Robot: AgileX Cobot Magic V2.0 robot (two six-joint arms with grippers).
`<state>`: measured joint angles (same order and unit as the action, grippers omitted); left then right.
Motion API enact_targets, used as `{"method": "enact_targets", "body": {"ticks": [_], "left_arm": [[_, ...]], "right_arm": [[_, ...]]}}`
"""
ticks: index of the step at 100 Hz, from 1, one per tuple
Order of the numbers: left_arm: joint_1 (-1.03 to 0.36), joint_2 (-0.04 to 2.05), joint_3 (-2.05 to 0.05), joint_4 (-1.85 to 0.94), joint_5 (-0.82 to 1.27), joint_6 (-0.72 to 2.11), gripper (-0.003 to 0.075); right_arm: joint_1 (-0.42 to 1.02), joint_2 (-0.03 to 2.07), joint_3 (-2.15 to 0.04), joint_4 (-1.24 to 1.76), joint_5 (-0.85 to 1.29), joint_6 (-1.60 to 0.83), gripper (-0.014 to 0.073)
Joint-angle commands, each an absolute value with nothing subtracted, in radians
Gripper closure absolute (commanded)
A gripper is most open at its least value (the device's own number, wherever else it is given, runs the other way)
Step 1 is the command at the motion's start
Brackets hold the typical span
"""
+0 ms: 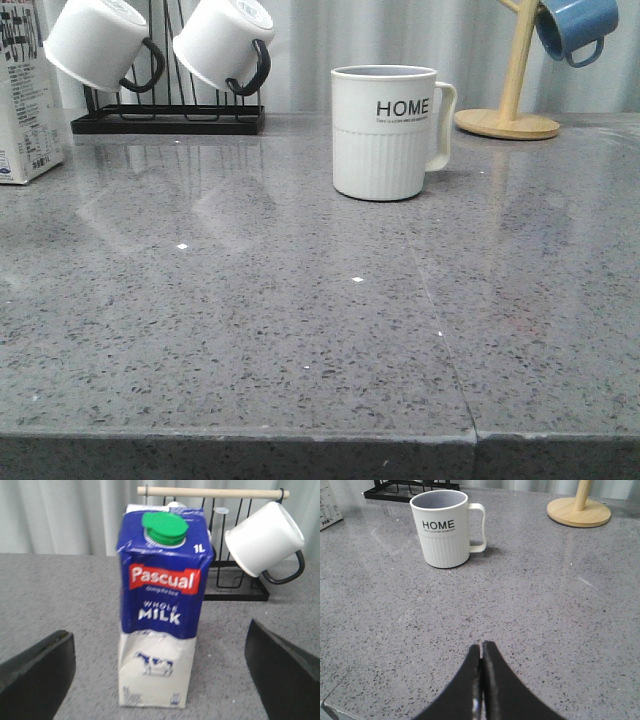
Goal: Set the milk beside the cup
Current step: 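Reach the left gripper to the Pascual milk carton and grasp it, then lift the milk carton with the left gripper and lower it beside the mug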
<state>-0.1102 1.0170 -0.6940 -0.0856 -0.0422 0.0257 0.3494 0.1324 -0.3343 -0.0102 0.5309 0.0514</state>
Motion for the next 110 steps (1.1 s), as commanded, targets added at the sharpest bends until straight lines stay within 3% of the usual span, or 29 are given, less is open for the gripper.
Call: {"method": "enact_targets", "body": {"ticks": [1, 44, 69, 76, 110], "left_arm": [[-0.126, 1.075, -0.757, -0.095, -0.166, 0.016, 0.0065], [-0.122, 1.39, -0.926, -0.095, -0.243, 0.016, 0.0076], [-0.122, 1.399, -0.926, -0.095, -0.251, 0.016, 0.0297], [-0.129, 1.395, -0.926, -0.095, -0.249, 0.016, 0.0325], [-0.403, 1.354, -0.933, -0.102, -0.287, 0.016, 0.0324]], "right_arm": [[0.35, 0.142, -0.358, -0.012, 0.456, 0.044, 0.0659], [0.35, 0.142, -0.358, -0.012, 0.456, 0.044, 0.0659], [0.35, 0.142, -0.358, -0.012, 0.456, 0.044, 0.0659], [0.35, 0.142, -0.358, -0.012, 0.456, 0.044, 0.0659], [0.35, 0.142, -0.358, -0.012, 0.456, 0.044, 0.0659]]}}
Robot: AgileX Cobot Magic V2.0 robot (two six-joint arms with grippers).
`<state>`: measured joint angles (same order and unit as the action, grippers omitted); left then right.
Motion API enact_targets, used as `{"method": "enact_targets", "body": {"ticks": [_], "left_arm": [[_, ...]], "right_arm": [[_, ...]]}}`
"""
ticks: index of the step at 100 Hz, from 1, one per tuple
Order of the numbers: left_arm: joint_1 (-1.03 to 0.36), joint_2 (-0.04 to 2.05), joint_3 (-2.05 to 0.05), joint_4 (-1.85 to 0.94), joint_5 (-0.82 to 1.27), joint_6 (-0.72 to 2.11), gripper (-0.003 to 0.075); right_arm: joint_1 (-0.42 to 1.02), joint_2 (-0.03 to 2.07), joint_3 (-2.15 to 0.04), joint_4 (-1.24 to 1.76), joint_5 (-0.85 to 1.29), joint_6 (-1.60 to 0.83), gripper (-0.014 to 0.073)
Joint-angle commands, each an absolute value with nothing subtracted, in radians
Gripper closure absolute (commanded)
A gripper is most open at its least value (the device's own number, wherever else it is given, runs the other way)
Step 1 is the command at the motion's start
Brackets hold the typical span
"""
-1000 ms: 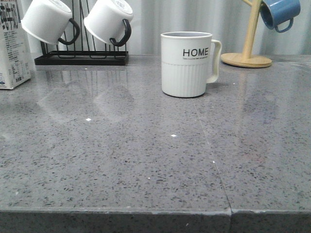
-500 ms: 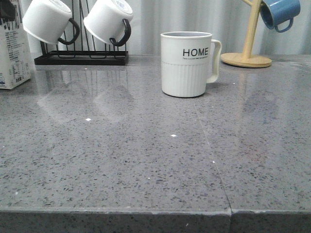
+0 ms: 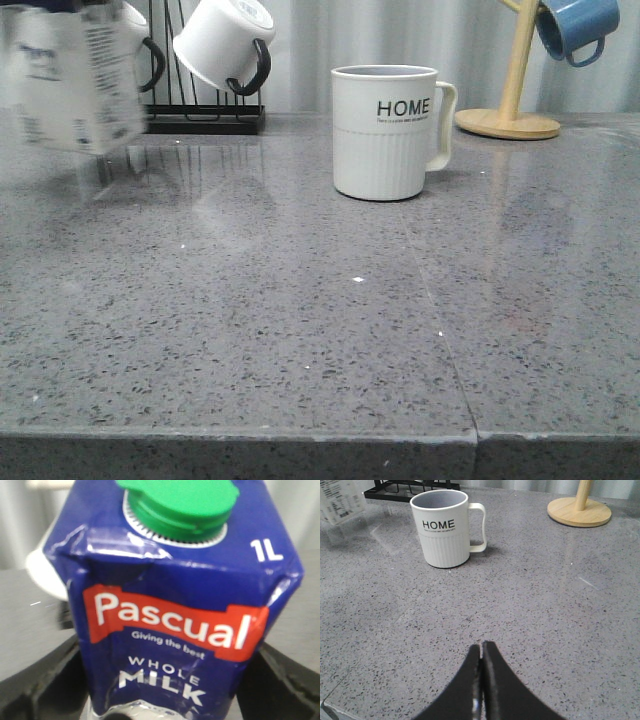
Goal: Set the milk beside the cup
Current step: 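Lift the milk carton with the left gripper and lower it beside the mug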
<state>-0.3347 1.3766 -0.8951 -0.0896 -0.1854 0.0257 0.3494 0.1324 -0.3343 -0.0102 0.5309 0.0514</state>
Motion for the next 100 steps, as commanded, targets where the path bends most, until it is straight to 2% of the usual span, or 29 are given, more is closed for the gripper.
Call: {"method": "enact_targets", "body": {"ticks": [1, 30, 56, 63, 77, 80, 100], "left_arm": [[-0.409, 1.356, -0.935, -0.105, -0.289, 0.016, 0.0324], [-0.583, 1.478, -1.015, -0.144, -0.34, 0.016, 0.0324], [-0.629, 1.559, -1.057, -0.158, -0.341, 0.016, 0.0323], [-0.629, 1.559, -1.057, -0.159, -0.335, 0.016, 0.0281], [-0.629, 1.559, -1.057, -0.188, -0.327, 0.016, 0.0065], [-0.629, 1.559, -1.057, -0.188, -0.316, 0.016, 0.0043], [-0.641, 1.518, -1.047, -0.185, -0.178, 0.016, 0.0066]], "right_arm": [[0.35, 0.142, -0.358, -0.012, 0.456, 0.044, 0.0659], [0.35, 0.142, -0.358, -0.012, 0.456, 0.044, 0.0659], [0.35, 0.142, -0.358, -0.012, 0.456, 0.044, 0.0659], [0.35, 0.142, -0.358, -0.012, 0.456, 0.044, 0.0659], [0.35, 0.142, -0.358, -0.012, 0.456, 0.044, 0.0659], [0.35, 0.142, -0.358, -0.012, 0.456, 0.044, 0.0659], [0.35, 0.142, -0.358, -0.012, 0.456, 0.044, 0.0659]]}}
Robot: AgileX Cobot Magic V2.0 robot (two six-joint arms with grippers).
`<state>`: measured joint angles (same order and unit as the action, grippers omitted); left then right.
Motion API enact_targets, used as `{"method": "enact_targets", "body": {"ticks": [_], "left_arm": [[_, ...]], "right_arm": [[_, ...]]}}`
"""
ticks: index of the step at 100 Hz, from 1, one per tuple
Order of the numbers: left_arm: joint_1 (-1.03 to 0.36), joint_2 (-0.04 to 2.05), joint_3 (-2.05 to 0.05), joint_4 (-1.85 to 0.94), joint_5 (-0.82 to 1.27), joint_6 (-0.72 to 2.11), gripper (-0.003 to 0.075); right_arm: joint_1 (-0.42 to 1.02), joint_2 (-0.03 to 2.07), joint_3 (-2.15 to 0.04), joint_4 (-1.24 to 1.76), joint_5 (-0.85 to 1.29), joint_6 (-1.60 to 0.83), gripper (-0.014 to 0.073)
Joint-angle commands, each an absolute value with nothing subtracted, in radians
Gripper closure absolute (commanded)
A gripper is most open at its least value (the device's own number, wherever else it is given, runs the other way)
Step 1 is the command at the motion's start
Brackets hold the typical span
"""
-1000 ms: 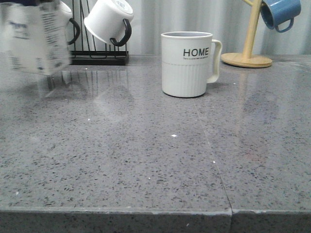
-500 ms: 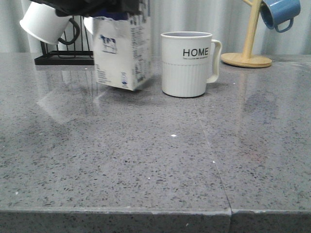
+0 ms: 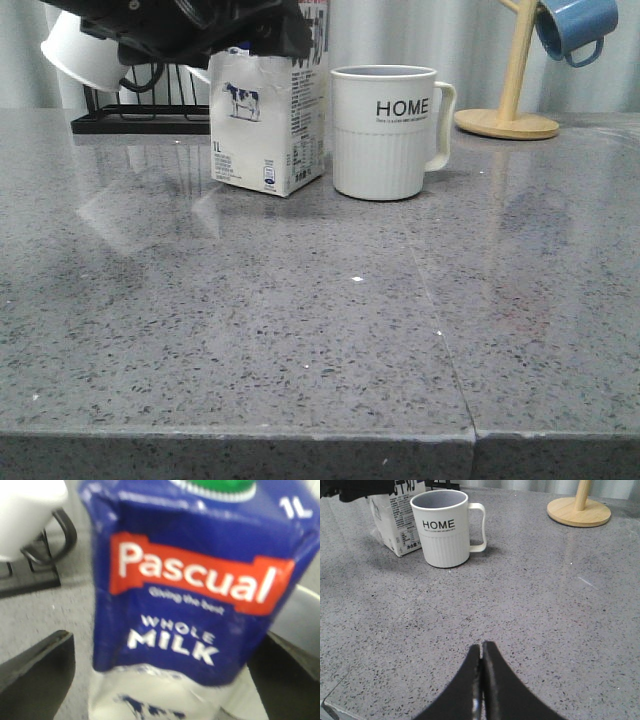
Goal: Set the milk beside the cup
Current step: 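Lift the milk carton with the left gripper and lower it beside the mug, then open the left gripper and raise it off the carton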
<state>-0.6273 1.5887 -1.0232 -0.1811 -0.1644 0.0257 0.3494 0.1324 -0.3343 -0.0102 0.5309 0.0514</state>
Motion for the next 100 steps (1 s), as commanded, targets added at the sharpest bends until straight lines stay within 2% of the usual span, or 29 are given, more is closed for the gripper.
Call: {"method": "enact_targets", "body": {"ticks": [1, 17, 26, 33, 51, 100], "left_arm": [[-0.644, 1.515, -1.045, -0.185, -0.171, 0.016, 0.0067], [-0.657, 1.421, -0.974, -0.185, -0.153, 0.016, 0.0095], [-0.657, 1.346, -0.916, -0.185, -0.148, 0.016, 0.0176], [-0.652, 1.281, -0.866, -0.183, -0.146, 0.024, 0.0301], [-0.606, 1.103, -0.746, -0.181, -0.144, 0.041, 0.0736], [-0.284, 0.625, -0.469, -0.168, 0.033, 0.099, 0.0741]], "right_arm": [[0.35, 0.142, -0.358, -0.012, 0.456, 0.044, 0.0659], [0.35, 0.142, -0.358, -0.012, 0.456, 0.044, 0.0659], [0.35, 0.142, -0.358, -0.012, 0.456, 0.044, 0.0659], [0.35, 0.142, -0.358, -0.012, 0.456, 0.044, 0.0659], [0.35, 0.142, -0.358, -0.012, 0.456, 0.044, 0.0659], [0.35, 0.142, -0.358, -0.012, 0.456, 0.044, 0.0659]]}}
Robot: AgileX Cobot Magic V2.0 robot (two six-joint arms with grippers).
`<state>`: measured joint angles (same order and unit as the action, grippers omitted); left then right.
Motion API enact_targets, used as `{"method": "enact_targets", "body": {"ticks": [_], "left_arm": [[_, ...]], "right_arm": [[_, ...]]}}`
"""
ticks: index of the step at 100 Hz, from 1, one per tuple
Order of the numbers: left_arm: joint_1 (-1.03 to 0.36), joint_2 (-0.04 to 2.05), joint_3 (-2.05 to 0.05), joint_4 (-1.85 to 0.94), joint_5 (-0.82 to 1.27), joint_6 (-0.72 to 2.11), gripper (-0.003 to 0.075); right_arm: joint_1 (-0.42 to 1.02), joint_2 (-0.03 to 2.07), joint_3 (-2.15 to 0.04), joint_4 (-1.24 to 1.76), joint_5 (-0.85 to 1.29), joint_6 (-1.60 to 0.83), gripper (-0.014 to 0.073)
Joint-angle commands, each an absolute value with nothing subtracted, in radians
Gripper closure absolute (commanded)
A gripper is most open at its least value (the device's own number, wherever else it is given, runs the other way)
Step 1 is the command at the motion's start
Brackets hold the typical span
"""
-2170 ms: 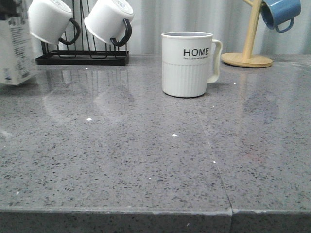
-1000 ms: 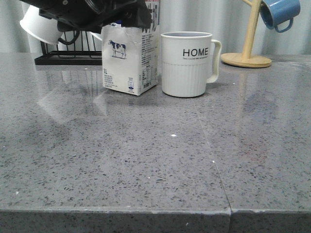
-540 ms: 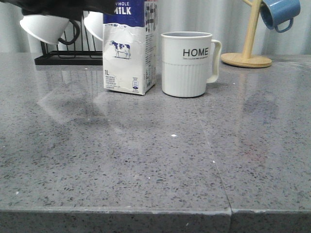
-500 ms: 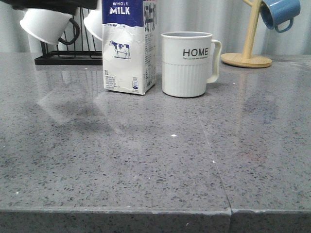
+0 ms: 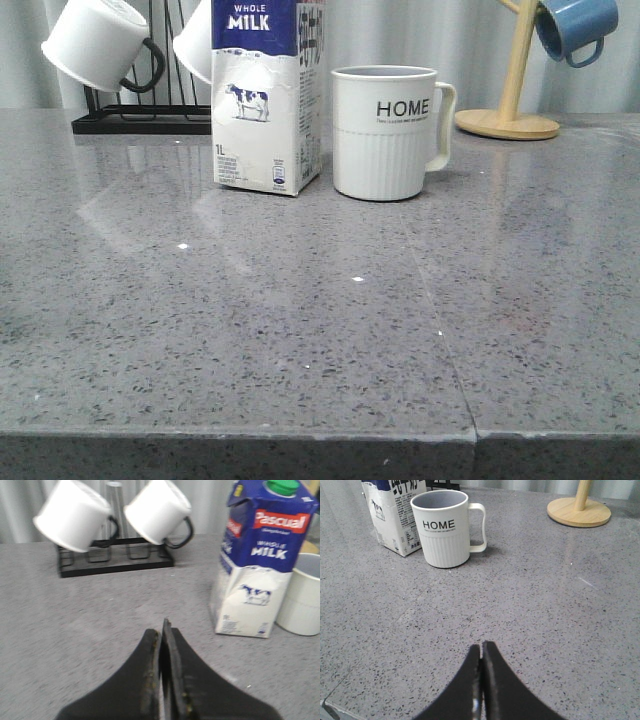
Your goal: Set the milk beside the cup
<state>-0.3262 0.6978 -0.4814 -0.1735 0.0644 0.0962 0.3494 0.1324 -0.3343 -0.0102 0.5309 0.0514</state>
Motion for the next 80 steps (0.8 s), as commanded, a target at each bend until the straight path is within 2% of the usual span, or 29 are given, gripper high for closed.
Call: {"method": "enact_targets", "body": {"ticks": [1, 39, 63, 80], "left_arm": [[-0.28, 0.612, -0.461, -0.165, 0.035, 0.099, 0.0741], [-0.152, 0.307, -0.262, -0.139, 0.048, 0.099, 0.0741], [-0.149, 0.181, -0.13, -0.135, 0.04, 0.099, 0.0741], [-0.149, 0.095, -0.023, -0.121, -0.069, 0.099, 0.0741]], "right_arm": [[0.35, 0.142, -0.358, -0.012, 0.456, 0.044, 0.0659], [0.35, 0.142, -0.358, -0.012, 0.456, 0.044, 0.0659], [0.35, 0.142, -0.358, -0.012, 0.456, 0.044, 0.0659], [0.35, 0.142, -0.358, -0.012, 0.456, 0.044, 0.0659]]}}
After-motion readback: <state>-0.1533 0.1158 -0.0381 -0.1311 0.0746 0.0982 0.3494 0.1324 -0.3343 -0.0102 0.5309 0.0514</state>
